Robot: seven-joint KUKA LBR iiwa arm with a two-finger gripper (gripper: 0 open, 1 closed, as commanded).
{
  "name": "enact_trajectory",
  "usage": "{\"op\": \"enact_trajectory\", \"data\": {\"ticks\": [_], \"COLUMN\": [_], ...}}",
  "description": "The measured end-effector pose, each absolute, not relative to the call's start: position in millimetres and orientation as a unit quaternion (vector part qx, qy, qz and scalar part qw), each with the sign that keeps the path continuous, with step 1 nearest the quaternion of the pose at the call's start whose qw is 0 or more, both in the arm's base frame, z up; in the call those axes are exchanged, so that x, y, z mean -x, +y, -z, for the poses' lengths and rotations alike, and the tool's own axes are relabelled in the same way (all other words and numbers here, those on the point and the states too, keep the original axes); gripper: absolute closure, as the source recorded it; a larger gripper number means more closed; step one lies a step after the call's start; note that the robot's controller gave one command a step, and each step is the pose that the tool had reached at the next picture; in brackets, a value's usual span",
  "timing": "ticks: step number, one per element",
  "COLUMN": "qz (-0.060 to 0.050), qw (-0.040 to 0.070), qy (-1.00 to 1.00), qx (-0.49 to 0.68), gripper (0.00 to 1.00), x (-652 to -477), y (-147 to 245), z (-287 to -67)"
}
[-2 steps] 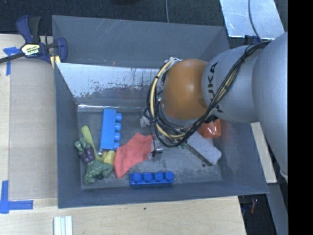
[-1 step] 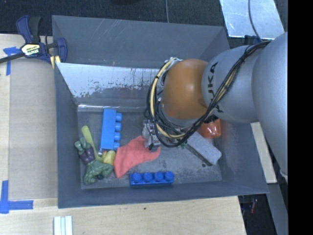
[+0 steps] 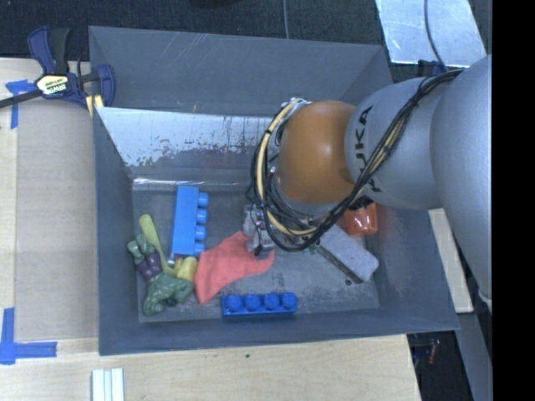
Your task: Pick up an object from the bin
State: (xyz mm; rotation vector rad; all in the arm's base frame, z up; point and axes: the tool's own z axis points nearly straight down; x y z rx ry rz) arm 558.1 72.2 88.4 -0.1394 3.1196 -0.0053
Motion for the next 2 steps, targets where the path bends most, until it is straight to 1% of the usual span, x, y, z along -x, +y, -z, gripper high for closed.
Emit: {"op": "enact_trajectory", "data": {"ticks": [1,2], "qz": [0.003,0.003], "qw": [0.007,0.008], "qy": [0.996,0.989], "qx": [0.09,0.147], "gripper": [1.0,1.0], "x": [-547.2,-531.5], "y": [76.1,93.0], "z": [-112.3,-189.9]}}
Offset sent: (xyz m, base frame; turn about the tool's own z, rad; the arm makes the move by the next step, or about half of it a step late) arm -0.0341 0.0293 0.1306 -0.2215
